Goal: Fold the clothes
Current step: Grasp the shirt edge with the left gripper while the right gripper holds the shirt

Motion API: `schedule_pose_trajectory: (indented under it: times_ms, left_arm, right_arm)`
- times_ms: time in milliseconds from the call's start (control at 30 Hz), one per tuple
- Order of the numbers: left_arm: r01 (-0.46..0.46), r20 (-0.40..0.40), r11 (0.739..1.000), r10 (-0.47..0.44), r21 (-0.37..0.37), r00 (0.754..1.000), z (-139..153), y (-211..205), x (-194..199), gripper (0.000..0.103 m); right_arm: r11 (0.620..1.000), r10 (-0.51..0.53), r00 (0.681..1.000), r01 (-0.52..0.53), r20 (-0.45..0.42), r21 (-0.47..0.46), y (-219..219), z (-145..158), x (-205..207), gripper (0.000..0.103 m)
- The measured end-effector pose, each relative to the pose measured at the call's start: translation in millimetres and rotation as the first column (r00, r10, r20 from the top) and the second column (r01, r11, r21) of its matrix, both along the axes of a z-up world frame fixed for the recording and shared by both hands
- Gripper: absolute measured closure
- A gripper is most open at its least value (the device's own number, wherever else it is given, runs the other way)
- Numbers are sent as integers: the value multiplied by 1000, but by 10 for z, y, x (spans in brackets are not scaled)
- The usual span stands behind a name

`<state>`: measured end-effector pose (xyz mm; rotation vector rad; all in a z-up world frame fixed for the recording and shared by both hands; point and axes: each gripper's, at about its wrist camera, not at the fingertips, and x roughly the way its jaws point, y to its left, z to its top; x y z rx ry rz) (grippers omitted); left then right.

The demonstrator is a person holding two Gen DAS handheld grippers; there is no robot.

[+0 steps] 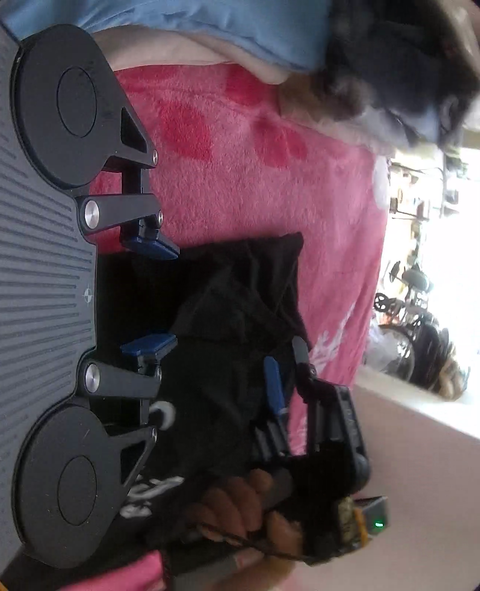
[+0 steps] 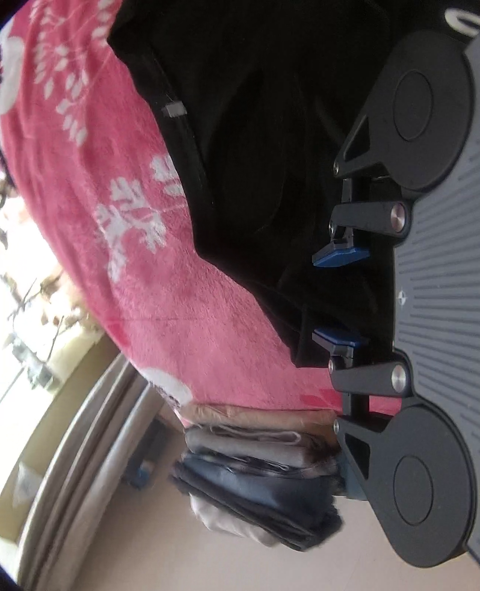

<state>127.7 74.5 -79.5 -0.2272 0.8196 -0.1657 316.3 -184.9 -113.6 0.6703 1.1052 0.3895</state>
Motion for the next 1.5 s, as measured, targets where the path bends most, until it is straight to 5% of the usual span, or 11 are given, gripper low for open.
schedule_pose_trajectory:
  times_ms: [367, 533, 600, 700, 800, 933, 1000, 1100, 1267, 1500]
  left_arm:
    - [-2, 87, 999, -2, 40, 996, 95, -100, 30, 58]
    - [5, 100, 997, -12, 74, 995, 70, -223, 131, 88]
    - [31, 122, 996, -42, 87, 992, 69, -280, 116, 98]
    - [126, 196, 981, -153, 145, 968, 89, -451, -15, 101]
    - [245, 269, 933, -314, 262, 910, 77, -692, -234, 101]
    - [362, 263, 882, -442, 302, 858, 7, -851, -428, 98]
    - [365, 236, 882, -439, 298, 867, -27, -847, -459, 96]
    - [312, 190, 915, -363, 255, 912, -41, -691, -392, 84]
    - [98, 155, 986, -119, 137, 981, 50, -252, -158, 66]
    - [23, 42, 991, -29, 135, 999, -55, -181, 286, 57]
  right_arm:
    - [989, -139, 976, 127, -167, -81, 122, -225, 311, 64]
    - [989, -132, 983, 121, -130, -85, 87, -221, 250, 89]
    - [991, -115, 988, 108, -104, -73, 66, -201, 221, 90]
    - [995, -93, 995, 92, -32, -39, 13, -112, 166, 91]
    - [997, -75, 997, 75, 31, -4, -106, -58, 95, 91]
    - [996, -85, 995, 85, 43, 3, -266, -81, 46, 88]
    - [994, -105, 994, 106, 41, -14, -343, -90, 36, 82]
    - [988, -150, 987, 152, 49, -36, -453, -76, 0, 77]
    - [997, -63, 998, 64, 25, -44, -373, 24, 22, 67]
    - [999, -46, 991, 42, -123, -33, -88, -9, 126, 63]
